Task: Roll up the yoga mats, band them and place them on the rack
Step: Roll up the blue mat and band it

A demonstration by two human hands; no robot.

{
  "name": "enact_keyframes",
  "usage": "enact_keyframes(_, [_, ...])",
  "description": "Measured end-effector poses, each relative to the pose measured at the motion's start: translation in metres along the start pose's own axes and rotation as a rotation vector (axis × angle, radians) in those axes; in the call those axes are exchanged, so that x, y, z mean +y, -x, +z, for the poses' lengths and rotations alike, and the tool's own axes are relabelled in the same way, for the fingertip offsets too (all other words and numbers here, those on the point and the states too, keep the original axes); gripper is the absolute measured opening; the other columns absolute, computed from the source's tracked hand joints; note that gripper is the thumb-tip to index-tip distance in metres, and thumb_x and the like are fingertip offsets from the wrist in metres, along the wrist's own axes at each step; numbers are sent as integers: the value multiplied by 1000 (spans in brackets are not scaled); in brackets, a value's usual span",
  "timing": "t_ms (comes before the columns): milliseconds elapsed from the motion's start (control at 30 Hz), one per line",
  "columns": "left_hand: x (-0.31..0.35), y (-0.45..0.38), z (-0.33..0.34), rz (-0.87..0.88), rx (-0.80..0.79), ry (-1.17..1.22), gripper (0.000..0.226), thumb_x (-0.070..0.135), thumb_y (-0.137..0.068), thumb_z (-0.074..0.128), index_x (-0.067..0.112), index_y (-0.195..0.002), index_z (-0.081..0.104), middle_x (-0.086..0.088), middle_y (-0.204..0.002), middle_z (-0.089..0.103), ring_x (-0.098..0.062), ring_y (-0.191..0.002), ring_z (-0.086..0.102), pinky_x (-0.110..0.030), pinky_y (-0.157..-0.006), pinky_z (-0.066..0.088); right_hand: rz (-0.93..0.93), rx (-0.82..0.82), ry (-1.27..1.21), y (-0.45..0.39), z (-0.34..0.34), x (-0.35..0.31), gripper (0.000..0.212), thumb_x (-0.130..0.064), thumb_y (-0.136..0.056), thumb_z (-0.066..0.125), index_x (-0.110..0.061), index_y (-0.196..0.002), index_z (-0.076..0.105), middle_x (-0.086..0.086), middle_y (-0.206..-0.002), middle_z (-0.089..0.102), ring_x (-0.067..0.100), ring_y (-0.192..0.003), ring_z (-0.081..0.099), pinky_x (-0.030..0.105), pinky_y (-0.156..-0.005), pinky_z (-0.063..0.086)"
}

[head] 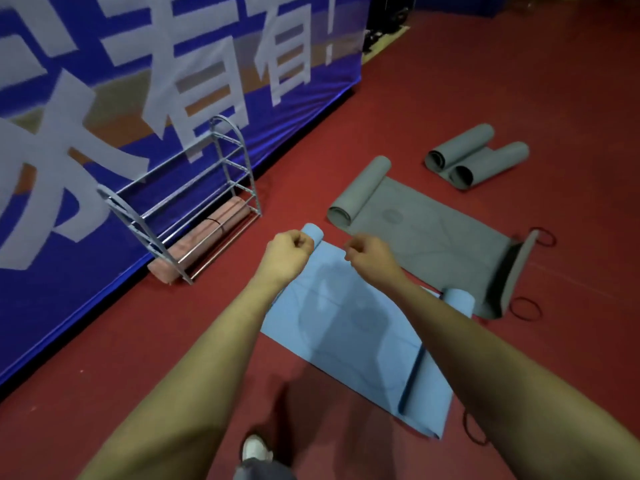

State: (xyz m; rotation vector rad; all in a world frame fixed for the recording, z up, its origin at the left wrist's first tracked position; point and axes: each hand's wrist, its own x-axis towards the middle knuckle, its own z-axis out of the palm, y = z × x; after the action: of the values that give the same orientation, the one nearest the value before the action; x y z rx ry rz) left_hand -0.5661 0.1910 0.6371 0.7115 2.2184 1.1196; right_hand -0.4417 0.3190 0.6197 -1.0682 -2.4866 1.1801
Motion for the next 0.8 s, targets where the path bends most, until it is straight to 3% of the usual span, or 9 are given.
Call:
enact_keyframes(100, [18, 31, 76, -50, -10, 18, 11, 13, -88, 54, 12, -80, 62, -10, -84, 64, -22, -75, 59, -44, -77, 53, 7, -25, 35, 32, -41, 55, 19, -10, -87, 48, -11, -93, 67, -1, -87, 65, 22, -83, 61, 43, -77, 54])
enact_keyframes(300, [65, 64, 194, -58, -118, 8, 14, 18, -92, 53, 11, -90, 65, -6, -100, 67, -26, -93, 66, -35, -77, 52, 68, -71, 88, 70, -117, 150, 21, -7, -87, 47, -8, -96, 66, 0, -84, 62, 21, -77, 58, 38, -73, 52])
enact_keyframes(467, [105, 58, 254, -3, -165, -85, 14, 21, -93, 51, 15, -92, 64, -2, -99, 67, -21, -89, 67, -22, -57, 43, 97, -39, 60, 65, -170, 207, 21, -7, -86, 48, -4, -94, 67, 7, -82, 65, 22, -70, 56, 36, -68, 50])
enact_keyframes(800, [158, -4, 349, -45, -129, -34, 15, 16, -94, 48, 12, -91, 62, -5, -97, 64, -26, -95, 65, -22, -62, 45, 60, -111, 160, -13, -251, 283, 15, -9, -83, 49, -7, -82, 65, 11, -84, 68, 29, -80, 61, 36, -73, 49])
